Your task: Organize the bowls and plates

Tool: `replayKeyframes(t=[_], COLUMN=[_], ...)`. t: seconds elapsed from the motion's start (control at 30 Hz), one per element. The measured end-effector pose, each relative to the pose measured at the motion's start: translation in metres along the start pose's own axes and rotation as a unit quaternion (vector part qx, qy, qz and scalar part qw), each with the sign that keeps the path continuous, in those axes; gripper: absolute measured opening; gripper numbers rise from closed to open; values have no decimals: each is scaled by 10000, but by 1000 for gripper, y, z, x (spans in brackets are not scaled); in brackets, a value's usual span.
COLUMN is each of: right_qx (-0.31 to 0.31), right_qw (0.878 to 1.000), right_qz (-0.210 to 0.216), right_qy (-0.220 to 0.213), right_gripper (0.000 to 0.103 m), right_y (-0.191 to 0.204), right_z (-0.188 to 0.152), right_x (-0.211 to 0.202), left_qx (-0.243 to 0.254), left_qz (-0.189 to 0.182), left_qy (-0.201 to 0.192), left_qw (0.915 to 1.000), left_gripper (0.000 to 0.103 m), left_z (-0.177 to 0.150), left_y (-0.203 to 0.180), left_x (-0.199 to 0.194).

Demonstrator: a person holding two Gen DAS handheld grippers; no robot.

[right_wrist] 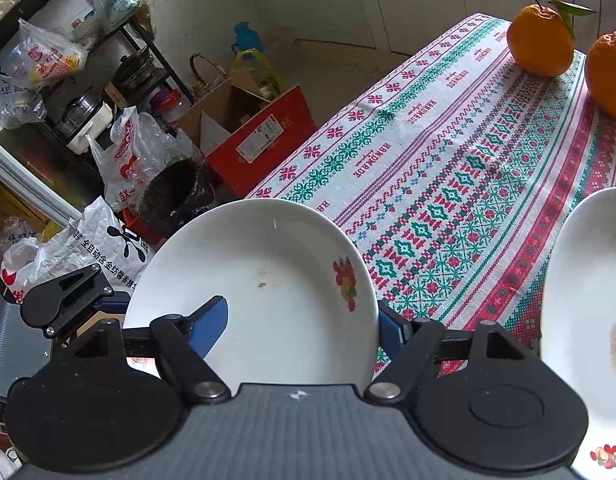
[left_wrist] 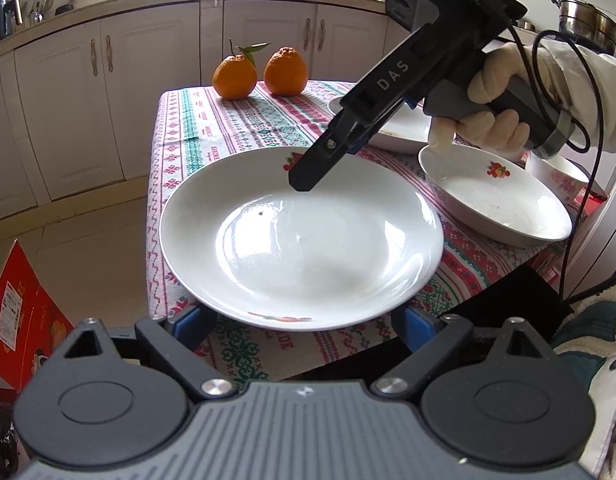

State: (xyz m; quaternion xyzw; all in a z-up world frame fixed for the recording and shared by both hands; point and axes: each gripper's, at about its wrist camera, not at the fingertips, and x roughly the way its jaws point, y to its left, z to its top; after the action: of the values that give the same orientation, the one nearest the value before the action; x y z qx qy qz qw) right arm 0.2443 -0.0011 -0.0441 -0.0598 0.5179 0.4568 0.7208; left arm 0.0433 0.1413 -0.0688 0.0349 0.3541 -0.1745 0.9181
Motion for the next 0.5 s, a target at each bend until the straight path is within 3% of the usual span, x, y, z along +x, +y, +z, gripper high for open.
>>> replayKeyframes(t=[0.5], right_qx=[157], right_qw=[9995], right_qz=[-165], right_qy=[-220], right_gripper=[82], right_y=[-20], right_z=[21], right_x=[-1], left_qx=[200], left_qz=[-39], left_qy=[-87], left_qw=[9998], left_gripper=[93], left_z=[25], left_y=[23], left_x=[15])
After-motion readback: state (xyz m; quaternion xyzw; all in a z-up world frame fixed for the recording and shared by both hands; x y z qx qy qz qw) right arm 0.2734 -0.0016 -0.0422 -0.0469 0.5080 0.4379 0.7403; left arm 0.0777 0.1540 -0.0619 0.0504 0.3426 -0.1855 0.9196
